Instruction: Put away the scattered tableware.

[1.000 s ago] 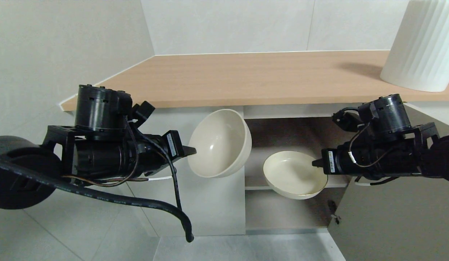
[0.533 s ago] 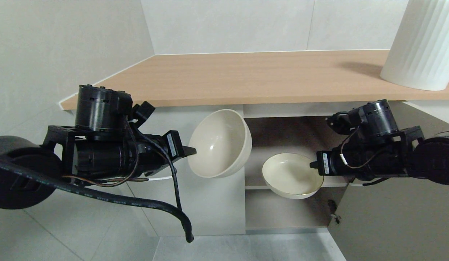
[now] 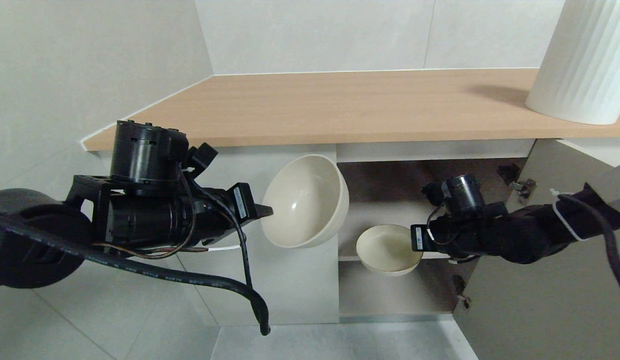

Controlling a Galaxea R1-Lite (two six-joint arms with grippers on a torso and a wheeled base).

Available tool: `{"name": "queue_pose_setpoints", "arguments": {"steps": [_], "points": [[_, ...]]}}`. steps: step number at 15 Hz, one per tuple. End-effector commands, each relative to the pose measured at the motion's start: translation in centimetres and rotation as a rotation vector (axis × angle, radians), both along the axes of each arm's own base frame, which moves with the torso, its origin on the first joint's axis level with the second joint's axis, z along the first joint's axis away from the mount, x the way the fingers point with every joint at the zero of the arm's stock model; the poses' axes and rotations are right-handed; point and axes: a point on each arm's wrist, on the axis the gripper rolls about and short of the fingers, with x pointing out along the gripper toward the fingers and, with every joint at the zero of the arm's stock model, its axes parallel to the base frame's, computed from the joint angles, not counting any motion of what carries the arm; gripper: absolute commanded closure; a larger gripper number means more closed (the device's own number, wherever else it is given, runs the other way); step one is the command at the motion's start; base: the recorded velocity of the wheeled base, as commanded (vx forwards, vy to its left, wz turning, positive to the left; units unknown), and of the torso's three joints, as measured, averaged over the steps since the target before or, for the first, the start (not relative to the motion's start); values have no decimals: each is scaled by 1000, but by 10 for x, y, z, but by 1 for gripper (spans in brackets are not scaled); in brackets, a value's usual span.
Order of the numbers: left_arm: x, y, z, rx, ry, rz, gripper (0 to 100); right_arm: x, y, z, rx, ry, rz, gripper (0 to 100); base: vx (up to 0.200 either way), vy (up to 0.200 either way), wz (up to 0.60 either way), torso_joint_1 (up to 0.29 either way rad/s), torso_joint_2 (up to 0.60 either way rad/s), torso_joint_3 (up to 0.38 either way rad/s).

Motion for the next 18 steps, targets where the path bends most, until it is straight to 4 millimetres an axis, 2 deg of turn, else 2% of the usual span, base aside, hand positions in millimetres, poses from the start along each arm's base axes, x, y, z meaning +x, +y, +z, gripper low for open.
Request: {"name": "queue_pose_setpoints", "arguments": {"steps": [1, 3, 8, 13, 18], "points": [[1, 0, -2, 2, 5, 0, 100, 26, 0, -43, -45, 54, -57, 100, 0, 0, 0, 0, 0, 0], [2, -1, -3, 3, 10, 1, 100, 43, -5, -59, -39, 37, -125, 100, 0, 0, 0, 0, 0, 0], [2, -1, -3, 3, 10, 1, 100, 70, -18, -81, -35, 28, -235, 100, 0, 0, 0, 0, 0, 0], [2, -1, -3, 4, 9, 0, 100, 84, -27, -85, -24, 5, -304, 100, 0, 0, 0, 0, 0, 0], [3, -1, -6, 10, 20, 2, 100, 100, -24, -91, -20, -39, -384, 100, 0, 0, 0, 0, 0, 0]]}}
